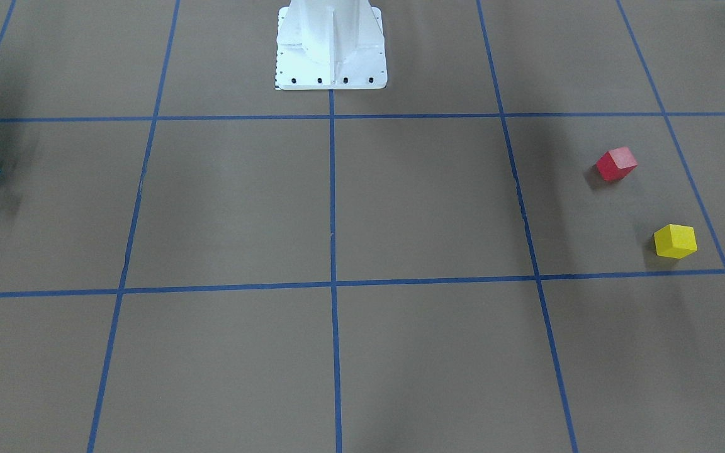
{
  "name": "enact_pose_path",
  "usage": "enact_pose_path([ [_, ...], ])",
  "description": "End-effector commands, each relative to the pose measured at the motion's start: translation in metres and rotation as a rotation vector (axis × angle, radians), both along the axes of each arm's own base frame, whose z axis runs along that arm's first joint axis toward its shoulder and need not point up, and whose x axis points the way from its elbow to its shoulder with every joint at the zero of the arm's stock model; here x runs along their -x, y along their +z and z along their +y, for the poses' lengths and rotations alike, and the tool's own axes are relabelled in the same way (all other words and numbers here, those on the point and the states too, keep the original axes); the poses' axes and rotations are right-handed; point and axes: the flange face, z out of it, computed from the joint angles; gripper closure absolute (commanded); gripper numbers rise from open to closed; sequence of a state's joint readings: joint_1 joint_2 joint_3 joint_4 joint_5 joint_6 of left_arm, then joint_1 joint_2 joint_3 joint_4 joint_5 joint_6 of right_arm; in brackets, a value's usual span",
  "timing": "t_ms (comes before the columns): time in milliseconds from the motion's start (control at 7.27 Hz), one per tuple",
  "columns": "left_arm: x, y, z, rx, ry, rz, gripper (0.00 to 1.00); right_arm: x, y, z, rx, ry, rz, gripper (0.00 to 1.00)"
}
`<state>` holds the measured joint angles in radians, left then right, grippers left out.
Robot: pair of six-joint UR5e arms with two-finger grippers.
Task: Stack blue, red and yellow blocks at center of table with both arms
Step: 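Lower the right gripper onto the blue cube and close on it, then carry the blue cube with the right gripper to the table center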
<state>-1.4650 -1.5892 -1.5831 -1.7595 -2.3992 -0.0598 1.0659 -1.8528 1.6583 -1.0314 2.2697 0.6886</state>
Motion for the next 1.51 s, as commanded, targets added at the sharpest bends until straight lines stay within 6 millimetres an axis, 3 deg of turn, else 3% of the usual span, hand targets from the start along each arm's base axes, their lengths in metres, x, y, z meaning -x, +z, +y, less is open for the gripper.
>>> enact_pose_path([
  [0, -0.001, 0.000, 0.000, 0.000, 0.002, 0.000, 0.00, 0.006, 0.008, 0.001, 0.002, -0.012, 0.021, 0.05],
  [275, -0.001, 0.000, 0.000, 0.000, 0.002, 0.000, 0.00, 0.007, 0.011, 0.003, 0.009, -0.016, 0.022, 0.12],
  [550, -0.001, -0.001, 0.000, -0.001, 0.002, 0.000, 0.00, 0.007, 0.013, 0.003, 0.013, -0.017, 0.026, 0.30],
  [688, 0.000, -0.001, 0.000, -0.001, 0.000, 0.002, 0.00, 0.008, 0.013, 0.003, 0.017, -0.012, 0.025, 0.48],
  [825, 0.000, -0.001, 0.000, -0.003, 0.000, 0.002, 0.00, 0.010, 0.010, 0.001, 0.014, -0.015, 0.021, 0.99],
  [963, 0.000, -0.002, 0.000, -0.003, 0.000, 0.002, 0.00, 0.014, 0.000, -0.004, 0.003, -0.018, 0.003, 1.00],
  [1238, 0.000, -0.006, 0.000, -0.012, 0.001, 0.006, 0.00, 0.016, -0.059, -0.012, -0.075, -0.013, -0.050, 1.00],
  [1375, 0.000, -0.009, 0.000, -0.016, 0.001, 0.006, 0.00, 0.037, -0.112, -0.037, -0.098, -0.027, -0.066, 1.00],
])
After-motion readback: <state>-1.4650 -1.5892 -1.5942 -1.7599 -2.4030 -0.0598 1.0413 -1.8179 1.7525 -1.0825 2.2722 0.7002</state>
